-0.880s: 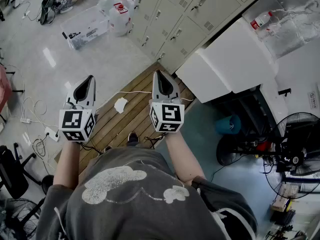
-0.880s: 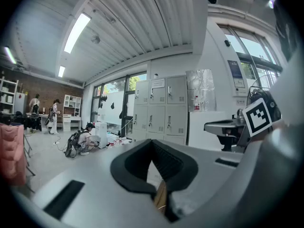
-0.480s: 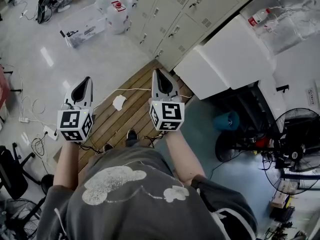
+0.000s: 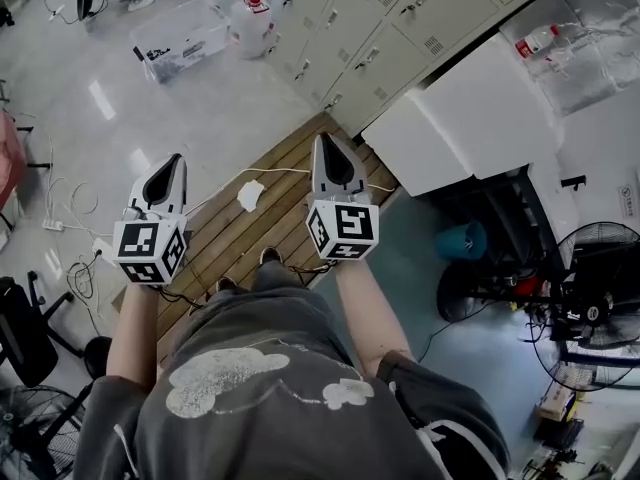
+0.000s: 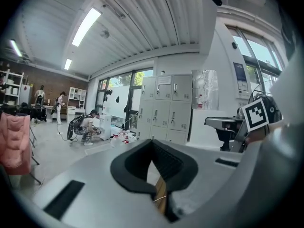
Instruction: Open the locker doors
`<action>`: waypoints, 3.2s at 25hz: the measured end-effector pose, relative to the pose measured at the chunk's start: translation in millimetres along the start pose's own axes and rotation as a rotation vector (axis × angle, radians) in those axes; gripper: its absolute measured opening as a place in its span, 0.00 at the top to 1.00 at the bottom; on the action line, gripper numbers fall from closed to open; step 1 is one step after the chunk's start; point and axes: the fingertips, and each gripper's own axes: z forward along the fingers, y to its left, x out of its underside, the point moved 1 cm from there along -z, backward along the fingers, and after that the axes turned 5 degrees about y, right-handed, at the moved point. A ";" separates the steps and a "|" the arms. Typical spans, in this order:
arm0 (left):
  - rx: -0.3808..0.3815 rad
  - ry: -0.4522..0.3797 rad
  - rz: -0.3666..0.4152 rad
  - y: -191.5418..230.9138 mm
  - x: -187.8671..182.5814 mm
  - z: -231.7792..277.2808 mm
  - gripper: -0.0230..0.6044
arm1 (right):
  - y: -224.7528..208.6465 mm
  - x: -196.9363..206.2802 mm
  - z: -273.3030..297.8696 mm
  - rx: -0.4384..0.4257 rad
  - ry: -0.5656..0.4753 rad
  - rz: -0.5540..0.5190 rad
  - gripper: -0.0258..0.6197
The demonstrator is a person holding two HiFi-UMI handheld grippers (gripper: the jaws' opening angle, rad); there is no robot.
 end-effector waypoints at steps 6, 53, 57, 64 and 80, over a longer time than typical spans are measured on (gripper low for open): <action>-0.015 0.014 -0.002 27.5 1.6 0.9 0.95 | -0.6 -7.5 12.6 0.002 -0.058 0.070 0.84; 0.472 -0.137 0.116 150.8 -149.0 618.7 0.95 | -275.5 80.9 445.1 0.483 -0.023 0.200 0.46; 0.600 -0.142 0.150 142.5 -168.0 698.2 0.95 | -303.9 85.2 491.4 0.594 -0.053 0.207 0.46; 0.766 -0.186 0.206 138.4 -221.4 786.9 0.95 | -343.1 63.3 535.9 0.780 -0.082 0.148 0.46; 0.937 -0.275 0.251 66.8 -293.4 842.8 0.95 | -409.6 -39.8 518.2 0.867 -0.138 0.024 0.46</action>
